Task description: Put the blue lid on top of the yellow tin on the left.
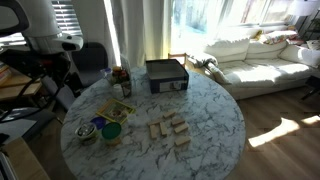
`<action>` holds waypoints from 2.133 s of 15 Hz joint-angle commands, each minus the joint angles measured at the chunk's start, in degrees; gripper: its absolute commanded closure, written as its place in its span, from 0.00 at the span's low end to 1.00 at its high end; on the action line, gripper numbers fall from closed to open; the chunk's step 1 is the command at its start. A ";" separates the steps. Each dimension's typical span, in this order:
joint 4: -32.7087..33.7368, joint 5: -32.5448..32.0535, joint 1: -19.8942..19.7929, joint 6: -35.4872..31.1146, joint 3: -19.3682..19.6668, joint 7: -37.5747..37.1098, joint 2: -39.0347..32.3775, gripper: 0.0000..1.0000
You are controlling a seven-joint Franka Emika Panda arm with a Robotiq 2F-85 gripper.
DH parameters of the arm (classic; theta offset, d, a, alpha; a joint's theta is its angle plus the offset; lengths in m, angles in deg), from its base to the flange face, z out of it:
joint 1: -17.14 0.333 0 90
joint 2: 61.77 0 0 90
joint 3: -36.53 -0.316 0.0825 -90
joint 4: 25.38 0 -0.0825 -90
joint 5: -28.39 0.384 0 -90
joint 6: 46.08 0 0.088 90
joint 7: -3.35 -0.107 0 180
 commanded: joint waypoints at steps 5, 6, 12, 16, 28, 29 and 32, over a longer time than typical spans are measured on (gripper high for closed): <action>-3.60 2.88 4.36 -7.69 -1.69 1.97 -1.96 0.00; -3.59 2.91 4.36 -7.69 -1.64 2.21 -1.95 0.00; -3.59 0.78 4.06 -21.43 -3.04 2.39 -10.90 0.00; -3.68 -0.43 4.88 -30.17 -2.30 7.27 -18.75 0.00; -3.29 2.19 6.19 -33.05 -2.99 9.55 -23.66 0.00; -3.30 1.61 6.13 -33.12 -3.32 9.30 -24.41 0.00; -3.33 1.79 6.67 -34.13 -4.01 9.69 -27.87 0.00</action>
